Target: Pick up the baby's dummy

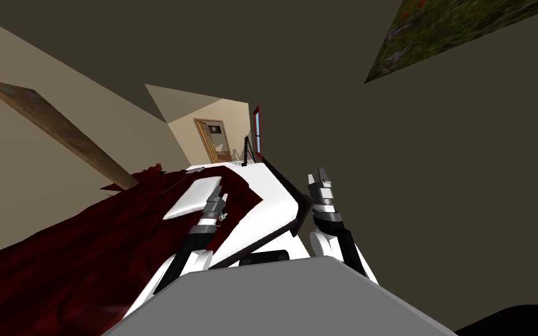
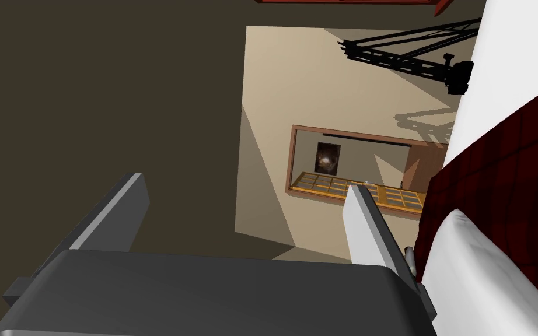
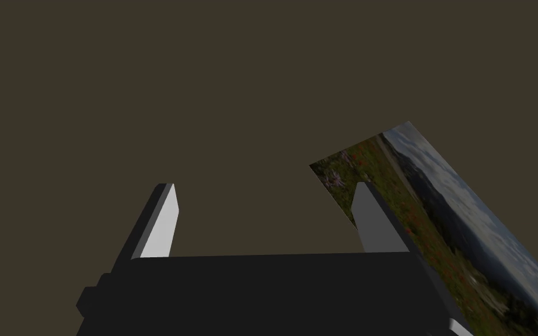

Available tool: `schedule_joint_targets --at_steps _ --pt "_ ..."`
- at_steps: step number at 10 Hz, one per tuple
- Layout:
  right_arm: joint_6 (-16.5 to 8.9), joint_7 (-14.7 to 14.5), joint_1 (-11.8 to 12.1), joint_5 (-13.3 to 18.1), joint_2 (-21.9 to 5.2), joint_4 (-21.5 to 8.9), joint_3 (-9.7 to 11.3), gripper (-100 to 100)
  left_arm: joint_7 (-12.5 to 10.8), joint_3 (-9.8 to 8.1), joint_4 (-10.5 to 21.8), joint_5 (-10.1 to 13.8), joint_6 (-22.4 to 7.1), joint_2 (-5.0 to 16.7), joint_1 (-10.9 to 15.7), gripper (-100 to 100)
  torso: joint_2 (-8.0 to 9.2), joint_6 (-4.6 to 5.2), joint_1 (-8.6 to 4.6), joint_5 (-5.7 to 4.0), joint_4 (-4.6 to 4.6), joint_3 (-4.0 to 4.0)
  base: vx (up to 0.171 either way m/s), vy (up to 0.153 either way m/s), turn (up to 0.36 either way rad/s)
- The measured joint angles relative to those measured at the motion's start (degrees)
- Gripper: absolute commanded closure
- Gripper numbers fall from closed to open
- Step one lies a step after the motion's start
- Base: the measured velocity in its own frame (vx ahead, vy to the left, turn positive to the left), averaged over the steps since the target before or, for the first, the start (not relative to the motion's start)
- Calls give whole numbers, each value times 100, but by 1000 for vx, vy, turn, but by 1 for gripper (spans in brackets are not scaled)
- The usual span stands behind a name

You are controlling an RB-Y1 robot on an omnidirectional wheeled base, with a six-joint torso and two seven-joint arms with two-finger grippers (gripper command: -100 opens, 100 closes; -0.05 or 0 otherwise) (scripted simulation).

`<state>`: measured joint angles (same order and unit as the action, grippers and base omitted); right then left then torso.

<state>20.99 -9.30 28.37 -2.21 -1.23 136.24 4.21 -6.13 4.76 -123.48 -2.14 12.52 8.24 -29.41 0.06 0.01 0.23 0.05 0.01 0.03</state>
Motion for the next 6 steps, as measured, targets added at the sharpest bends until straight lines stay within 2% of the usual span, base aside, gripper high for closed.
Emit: schedule_joint_targets --at_steps 6 --pt "0 0 1 0 0 0 0 0 77 73 127 175 -897 57 90 -100 0 -2 -6 -1 1 0 -25 49 -74"
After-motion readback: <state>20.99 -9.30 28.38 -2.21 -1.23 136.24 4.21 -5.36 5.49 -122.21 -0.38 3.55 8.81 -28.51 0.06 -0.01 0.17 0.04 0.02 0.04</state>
